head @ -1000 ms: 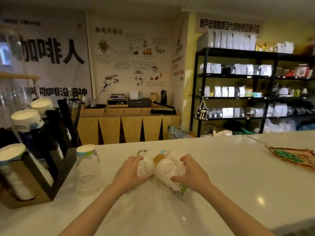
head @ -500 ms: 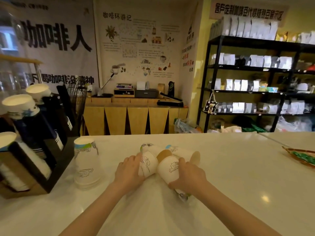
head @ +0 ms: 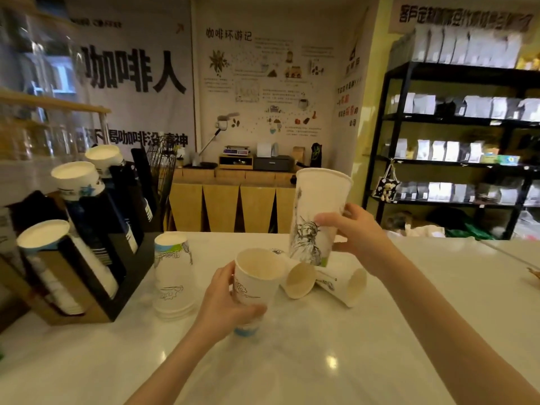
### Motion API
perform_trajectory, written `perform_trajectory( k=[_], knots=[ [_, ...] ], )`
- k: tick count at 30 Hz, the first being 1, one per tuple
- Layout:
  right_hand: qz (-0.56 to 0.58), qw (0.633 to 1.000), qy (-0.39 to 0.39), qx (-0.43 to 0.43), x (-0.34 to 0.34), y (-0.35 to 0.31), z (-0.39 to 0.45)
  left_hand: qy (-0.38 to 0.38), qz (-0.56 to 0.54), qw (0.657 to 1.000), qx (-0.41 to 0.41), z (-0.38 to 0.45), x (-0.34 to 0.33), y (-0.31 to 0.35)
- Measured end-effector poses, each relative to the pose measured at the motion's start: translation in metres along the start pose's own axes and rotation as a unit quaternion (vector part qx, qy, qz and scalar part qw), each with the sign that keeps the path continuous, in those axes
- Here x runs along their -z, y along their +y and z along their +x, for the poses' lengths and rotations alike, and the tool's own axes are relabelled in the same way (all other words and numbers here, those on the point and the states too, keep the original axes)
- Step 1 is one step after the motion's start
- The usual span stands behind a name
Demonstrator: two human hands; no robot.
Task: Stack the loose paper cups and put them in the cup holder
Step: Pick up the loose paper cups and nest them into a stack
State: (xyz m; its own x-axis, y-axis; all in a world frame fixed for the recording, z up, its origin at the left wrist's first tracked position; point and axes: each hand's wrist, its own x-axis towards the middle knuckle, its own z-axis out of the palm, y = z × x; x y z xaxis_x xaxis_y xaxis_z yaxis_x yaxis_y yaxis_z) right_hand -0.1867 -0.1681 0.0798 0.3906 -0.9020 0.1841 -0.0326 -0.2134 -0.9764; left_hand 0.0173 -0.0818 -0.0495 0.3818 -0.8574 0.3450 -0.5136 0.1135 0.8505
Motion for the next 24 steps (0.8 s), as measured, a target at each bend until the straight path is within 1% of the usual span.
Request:
perform_trajectory(
  k=[3, 5, 8, 12, 15, 20, 24],
  knots=[
    [0.083, 0.995, -0.002, 0.052, -0.030, 0.012, 0.002, 0.010, -0.050, 0.999, 0.016, -0.004, -0.005, -0.006],
    [0.085, 0.993, 0.010, 0.078, -0.050, 0.023, 0.004, 0.018, -0.070, 0.997, 0.023, -0.008, -0.009, -0.008],
    [0.026, 0.995, -0.002, 0.099, -0.072, 0.039, 0.003, 0.029, -0.099, 0.994, 0.033, -0.011, -0.012, -0.010],
    [-0.067, 0.991, -0.072, 0.093, -0.082, 0.058, -0.001, 0.038, -0.106, 0.993, 0.045, -0.011, -0.013, -0.011],
    [-0.093, 0.988, -0.095, 0.080, -0.082, 0.065, -0.004, 0.045, -0.095, 0.993, 0.048, -0.011, -0.012, -0.011],
    [-0.083, 0.989, -0.096, 0.077, -0.086, 0.080, -0.005, 0.048, -0.080, 0.994, 0.048, -0.011, -0.010, -0.010],
    [-0.105, 0.986, -0.099, 0.078, -0.090, 0.091, -0.006, 0.062, -0.072, 0.994, 0.045, -0.010, -0.009, -0.011]
  ],
)
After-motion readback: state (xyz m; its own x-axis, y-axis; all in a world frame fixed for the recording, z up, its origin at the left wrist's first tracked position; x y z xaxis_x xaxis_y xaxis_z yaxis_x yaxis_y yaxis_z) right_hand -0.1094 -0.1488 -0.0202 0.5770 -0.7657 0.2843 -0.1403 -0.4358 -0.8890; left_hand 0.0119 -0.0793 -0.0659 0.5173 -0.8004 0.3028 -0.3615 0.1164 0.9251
